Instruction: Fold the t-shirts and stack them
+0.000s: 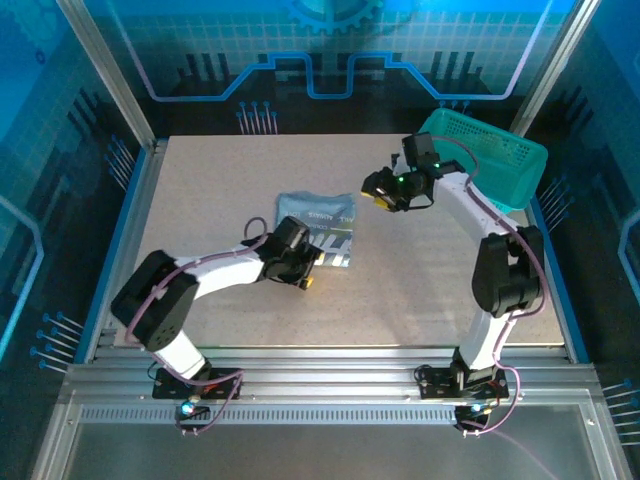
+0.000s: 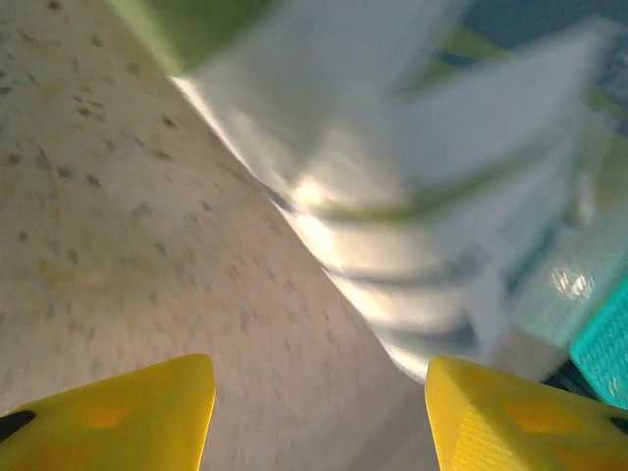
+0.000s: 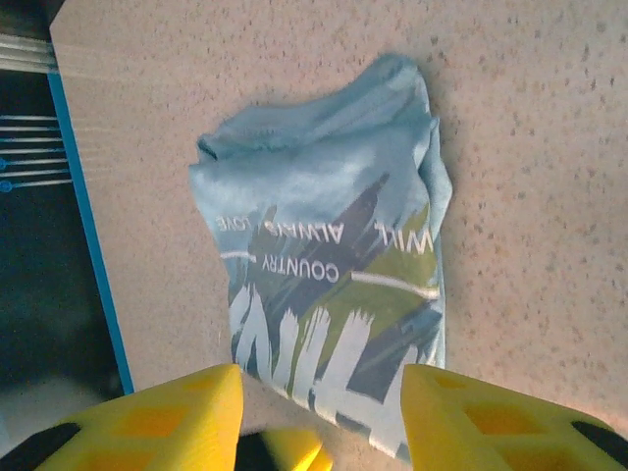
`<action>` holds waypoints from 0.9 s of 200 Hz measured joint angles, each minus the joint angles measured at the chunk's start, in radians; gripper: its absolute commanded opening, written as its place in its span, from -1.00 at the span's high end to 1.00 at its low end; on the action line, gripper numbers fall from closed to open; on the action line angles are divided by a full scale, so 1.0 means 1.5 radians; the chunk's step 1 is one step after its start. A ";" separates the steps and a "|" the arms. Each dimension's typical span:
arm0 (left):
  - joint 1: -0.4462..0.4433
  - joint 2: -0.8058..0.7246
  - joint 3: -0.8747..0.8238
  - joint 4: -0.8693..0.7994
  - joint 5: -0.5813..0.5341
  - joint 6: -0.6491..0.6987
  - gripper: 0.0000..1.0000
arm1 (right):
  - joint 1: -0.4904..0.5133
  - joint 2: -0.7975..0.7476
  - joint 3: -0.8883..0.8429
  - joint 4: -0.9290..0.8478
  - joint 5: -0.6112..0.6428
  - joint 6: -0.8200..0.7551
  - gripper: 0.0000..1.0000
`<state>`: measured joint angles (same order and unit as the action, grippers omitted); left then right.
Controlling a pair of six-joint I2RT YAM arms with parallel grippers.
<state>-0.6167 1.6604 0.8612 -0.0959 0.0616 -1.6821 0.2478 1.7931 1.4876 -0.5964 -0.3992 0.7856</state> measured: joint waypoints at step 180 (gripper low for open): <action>0.117 0.146 0.013 0.290 -0.131 -0.155 0.73 | -0.018 -0.110 -0.154 0.003 -0.055 -0.006 0.06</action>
<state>-0.4404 1.8801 0.8814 0.3397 -0.1349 -1.9148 0.2214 1.6283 1.2560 -0.5926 -0.4824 0.7773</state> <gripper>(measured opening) 0.149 0.472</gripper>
